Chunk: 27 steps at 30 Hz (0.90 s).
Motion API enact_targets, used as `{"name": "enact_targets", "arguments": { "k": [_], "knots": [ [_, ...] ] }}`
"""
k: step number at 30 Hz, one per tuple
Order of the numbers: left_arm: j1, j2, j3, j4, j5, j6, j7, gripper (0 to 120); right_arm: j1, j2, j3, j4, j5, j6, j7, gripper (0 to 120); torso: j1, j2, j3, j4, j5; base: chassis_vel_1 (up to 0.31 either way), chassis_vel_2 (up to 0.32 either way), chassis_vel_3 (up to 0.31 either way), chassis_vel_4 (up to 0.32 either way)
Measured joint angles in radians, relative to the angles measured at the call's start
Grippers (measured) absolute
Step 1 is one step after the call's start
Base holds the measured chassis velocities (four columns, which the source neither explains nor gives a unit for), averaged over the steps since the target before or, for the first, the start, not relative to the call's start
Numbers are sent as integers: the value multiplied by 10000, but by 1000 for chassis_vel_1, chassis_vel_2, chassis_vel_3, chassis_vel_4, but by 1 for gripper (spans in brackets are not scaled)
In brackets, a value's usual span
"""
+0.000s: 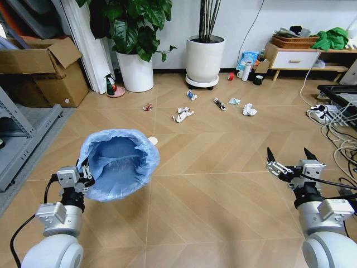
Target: Pick up the trash bin and place the garbage on the floor into it.
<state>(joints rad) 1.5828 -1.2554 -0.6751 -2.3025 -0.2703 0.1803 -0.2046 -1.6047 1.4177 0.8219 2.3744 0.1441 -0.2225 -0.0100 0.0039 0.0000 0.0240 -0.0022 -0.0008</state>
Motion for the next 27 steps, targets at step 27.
{"name": "enact_targets", "arguments": {
  "k": [27],
  "knots": [
    [209,-14,87,-228,205,-27,26,0,38,77,-95,-92,-158,181,-71,100,0,0,0,1,1,-17,113,20,-107]
  ]
}}
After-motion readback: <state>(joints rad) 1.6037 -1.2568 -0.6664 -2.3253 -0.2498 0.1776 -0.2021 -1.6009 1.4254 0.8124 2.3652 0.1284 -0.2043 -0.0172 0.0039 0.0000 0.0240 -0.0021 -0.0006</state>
